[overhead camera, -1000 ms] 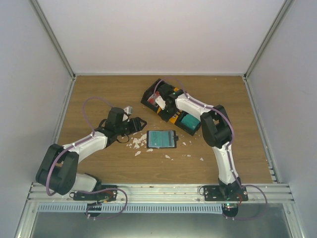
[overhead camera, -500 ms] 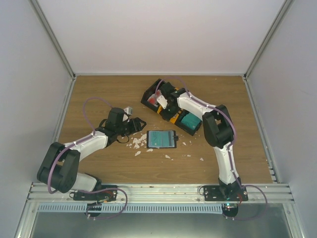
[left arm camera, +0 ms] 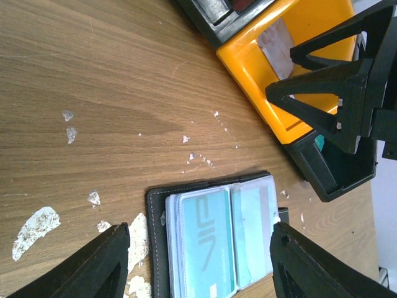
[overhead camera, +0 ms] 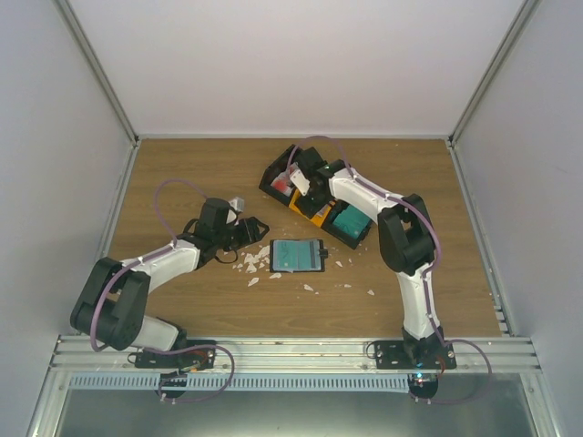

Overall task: Put the credit cards into the card holder
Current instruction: Pick up the credit card from the storage box.

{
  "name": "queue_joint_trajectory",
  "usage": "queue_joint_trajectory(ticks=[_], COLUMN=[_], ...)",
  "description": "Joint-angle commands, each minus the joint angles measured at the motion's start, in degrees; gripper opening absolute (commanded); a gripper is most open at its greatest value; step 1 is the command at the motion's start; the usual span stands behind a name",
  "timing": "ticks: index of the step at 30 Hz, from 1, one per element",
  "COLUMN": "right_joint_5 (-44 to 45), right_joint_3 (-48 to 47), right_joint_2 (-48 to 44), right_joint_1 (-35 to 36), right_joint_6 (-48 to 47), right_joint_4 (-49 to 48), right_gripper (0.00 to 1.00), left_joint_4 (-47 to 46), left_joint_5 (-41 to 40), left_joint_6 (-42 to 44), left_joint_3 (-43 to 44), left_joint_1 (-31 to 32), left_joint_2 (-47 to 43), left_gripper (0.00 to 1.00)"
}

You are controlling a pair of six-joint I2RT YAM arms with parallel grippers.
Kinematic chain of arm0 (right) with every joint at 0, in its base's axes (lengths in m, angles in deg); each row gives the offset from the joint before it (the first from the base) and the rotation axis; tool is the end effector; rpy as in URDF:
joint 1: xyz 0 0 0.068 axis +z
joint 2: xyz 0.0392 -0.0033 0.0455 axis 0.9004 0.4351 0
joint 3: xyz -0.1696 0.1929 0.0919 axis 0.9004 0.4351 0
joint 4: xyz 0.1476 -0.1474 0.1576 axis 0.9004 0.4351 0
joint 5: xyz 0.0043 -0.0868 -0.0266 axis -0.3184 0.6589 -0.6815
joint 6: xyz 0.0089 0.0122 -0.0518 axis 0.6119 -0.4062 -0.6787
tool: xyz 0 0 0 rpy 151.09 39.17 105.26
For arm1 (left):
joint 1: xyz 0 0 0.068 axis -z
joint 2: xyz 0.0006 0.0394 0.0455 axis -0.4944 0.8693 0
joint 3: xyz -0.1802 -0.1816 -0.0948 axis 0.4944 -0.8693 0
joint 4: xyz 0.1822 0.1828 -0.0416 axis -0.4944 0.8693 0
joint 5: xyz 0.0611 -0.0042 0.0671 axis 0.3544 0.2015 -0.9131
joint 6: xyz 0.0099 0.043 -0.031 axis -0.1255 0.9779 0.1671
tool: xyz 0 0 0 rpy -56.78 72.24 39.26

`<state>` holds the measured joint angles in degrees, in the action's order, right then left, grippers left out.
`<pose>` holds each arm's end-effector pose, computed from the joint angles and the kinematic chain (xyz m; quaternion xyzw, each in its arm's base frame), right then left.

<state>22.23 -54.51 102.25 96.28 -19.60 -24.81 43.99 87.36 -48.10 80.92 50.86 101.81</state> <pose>0.3805 0.2382 0.1930 -0.3596 0.9168 0.0299 0.1713 0.2528 -0.1121 0.1765 -0.0762 0.8934 -0.3568 0.2622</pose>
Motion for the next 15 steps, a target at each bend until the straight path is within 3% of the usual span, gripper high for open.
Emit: queue_joint_trajectory(ticks=[1,15], right_joint_5=[5.37,-6.89], right_joint_3=[0.09,1.23], right_joint_2=[2.08,-0.01], right_joint_1=[-0.45,0.36], right_joint_6=[1.33,-1.90], right_joint_4=[-1.26,1.03], right_gripper=[0.58,0.51], left_joint_4=[-2.95,-3.01], left_joint_5=[-0.39,-0.27], left_joint_6=[0.78,0.96], left_joint_3=[-0.47,-0.35], left_joint_1=[-0.39,-0.35], left_joint_2=[0.70,1.23], left_gripper=[0.63,0.63])
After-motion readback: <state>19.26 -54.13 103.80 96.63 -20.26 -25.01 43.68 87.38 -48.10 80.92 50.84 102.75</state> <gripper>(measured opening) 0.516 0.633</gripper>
